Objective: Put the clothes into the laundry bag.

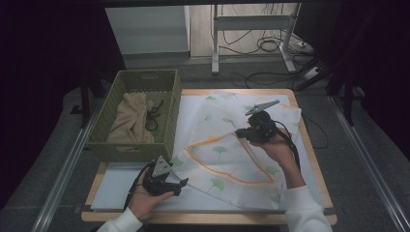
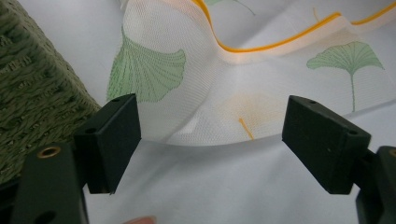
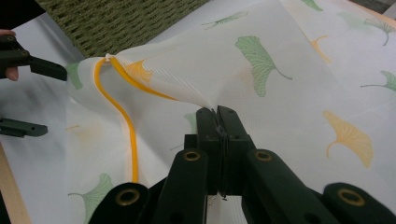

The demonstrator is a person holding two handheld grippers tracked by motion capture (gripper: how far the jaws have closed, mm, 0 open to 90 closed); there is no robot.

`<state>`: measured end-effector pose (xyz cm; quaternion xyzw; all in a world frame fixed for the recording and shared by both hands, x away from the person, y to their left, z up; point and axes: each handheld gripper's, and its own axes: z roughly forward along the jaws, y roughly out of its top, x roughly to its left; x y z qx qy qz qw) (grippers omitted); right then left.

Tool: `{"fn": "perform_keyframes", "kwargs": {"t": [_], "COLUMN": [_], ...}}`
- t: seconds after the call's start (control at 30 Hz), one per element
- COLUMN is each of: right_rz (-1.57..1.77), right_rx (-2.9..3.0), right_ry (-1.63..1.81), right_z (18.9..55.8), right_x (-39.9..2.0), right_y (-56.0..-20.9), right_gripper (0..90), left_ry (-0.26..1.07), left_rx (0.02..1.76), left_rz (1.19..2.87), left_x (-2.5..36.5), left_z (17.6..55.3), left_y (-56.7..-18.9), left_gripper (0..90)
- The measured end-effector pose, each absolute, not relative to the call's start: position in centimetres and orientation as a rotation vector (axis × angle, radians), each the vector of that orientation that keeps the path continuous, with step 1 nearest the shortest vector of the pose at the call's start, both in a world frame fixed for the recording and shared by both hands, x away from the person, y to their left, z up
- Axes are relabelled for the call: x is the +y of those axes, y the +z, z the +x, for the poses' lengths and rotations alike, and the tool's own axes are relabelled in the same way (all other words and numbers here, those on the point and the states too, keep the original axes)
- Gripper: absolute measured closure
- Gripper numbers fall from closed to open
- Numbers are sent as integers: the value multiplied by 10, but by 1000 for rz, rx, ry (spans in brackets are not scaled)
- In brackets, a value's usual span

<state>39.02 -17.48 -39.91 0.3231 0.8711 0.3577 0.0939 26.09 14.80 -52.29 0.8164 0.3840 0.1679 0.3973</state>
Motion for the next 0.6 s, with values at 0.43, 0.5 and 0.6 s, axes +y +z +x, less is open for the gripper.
{"fn": "perform_keyframes", "kwargs": {"t": [0.43,0.5,0.6], "right_rz": [973,969,963], "right_rx": [2614,2614,2613], "right_ry": [1064,1065,1079], "right_z": [395,394,394], "right_x": [-179,-180,-182], "right_y": [-406,-406,-405], "right_gripper": [886,885,886], "left_ry": [468,492,498], "left_rx": [960,974,1002], "left_rz": [2021,2001,1981], "left_x": [147,148,149], "left_z": [250,248,247], "left_y": [-503,-499,-495], "left_gripper": [204,188,174]}}
